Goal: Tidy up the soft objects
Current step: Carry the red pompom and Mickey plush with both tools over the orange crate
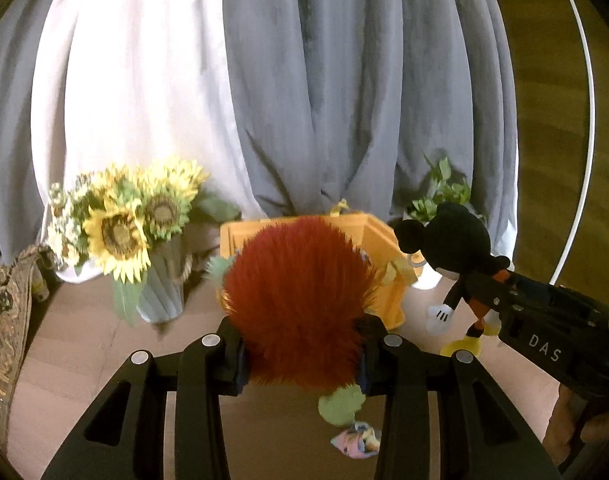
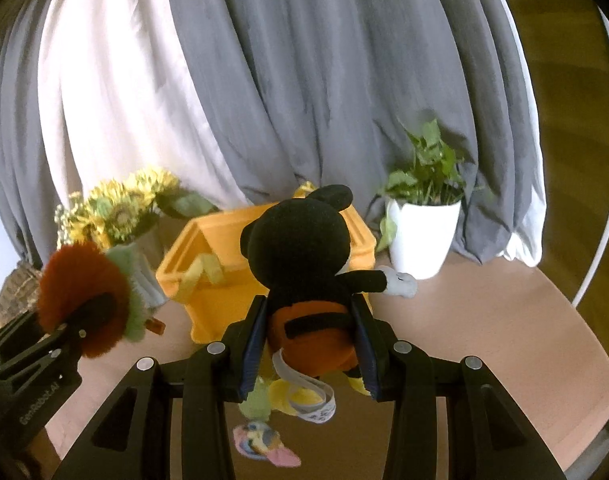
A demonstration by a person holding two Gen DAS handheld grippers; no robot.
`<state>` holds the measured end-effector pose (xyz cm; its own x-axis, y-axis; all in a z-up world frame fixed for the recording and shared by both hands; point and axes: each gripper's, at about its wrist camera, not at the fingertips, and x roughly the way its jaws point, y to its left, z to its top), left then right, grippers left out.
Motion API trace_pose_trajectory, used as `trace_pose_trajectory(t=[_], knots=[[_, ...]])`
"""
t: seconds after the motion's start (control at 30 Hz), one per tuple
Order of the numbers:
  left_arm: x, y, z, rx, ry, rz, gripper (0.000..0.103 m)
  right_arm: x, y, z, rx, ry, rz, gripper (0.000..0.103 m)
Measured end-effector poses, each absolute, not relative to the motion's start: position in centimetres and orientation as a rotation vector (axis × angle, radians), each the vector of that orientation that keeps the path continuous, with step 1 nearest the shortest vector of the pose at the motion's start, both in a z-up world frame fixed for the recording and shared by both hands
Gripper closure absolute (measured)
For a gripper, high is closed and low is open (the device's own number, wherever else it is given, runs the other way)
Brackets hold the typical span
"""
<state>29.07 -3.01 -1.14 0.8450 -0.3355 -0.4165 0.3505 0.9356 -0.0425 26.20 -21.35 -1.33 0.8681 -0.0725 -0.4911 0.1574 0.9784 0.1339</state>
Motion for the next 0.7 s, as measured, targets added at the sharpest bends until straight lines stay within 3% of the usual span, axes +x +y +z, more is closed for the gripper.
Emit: trace_pose_trajectory(t=[0.7], knots=[[32.3,-3.6,2.2,0.035,0.317,-0.328,0.064,29.9,-21.6,2.5,0.155,0.378,-0.047,0.061]])
